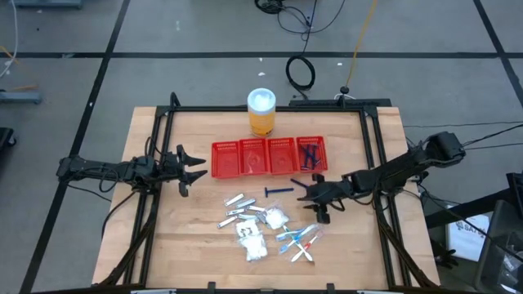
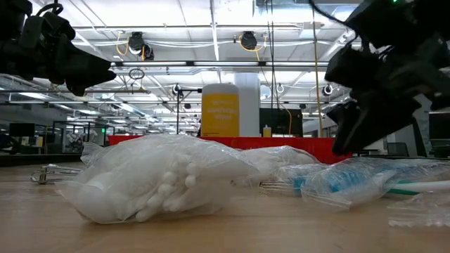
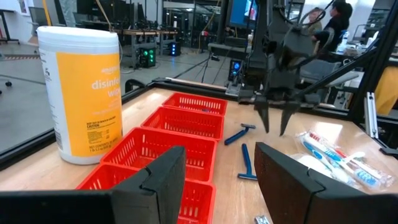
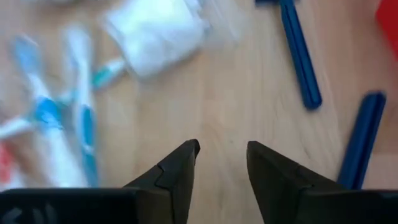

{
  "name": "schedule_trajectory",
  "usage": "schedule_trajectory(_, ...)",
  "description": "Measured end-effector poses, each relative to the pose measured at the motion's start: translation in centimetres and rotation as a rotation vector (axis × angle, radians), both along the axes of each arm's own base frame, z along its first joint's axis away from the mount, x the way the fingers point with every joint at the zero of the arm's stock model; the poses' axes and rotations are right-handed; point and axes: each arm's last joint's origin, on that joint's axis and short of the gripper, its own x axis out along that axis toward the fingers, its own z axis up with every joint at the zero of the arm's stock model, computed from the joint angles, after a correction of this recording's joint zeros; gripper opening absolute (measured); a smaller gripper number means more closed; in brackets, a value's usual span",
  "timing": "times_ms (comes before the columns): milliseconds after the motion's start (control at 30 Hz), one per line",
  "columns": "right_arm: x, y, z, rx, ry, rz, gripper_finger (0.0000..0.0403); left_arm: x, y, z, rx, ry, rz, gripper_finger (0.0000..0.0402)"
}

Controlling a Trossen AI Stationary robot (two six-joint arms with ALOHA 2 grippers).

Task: Pick & Place Travel size toiletries
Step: Put the blue razor into the right red basket

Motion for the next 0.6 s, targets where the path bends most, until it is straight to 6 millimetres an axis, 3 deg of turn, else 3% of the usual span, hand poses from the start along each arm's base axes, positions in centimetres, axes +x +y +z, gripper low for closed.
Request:
schedule_trajectory(133,-0.6,0.0,1.5,-0.021,-0.055,0.007,0.0134,0.0,0.0,0.0,0.000,0.000,0.000,0.0186)
schedule_trajectory(267,-1.6,-0.8,2.1,-0.138,-0.040,-0.134,0.0134,0.0,0.0,0.0,0.000,0.000,0.000,0.0186)
schedule_trajectory(600,-2.4,-1.4,0.3,-0.177,0.140,-0.250,0.0169,0.0,0.0,0.0,0.000,0.000,0.000,0.0186)
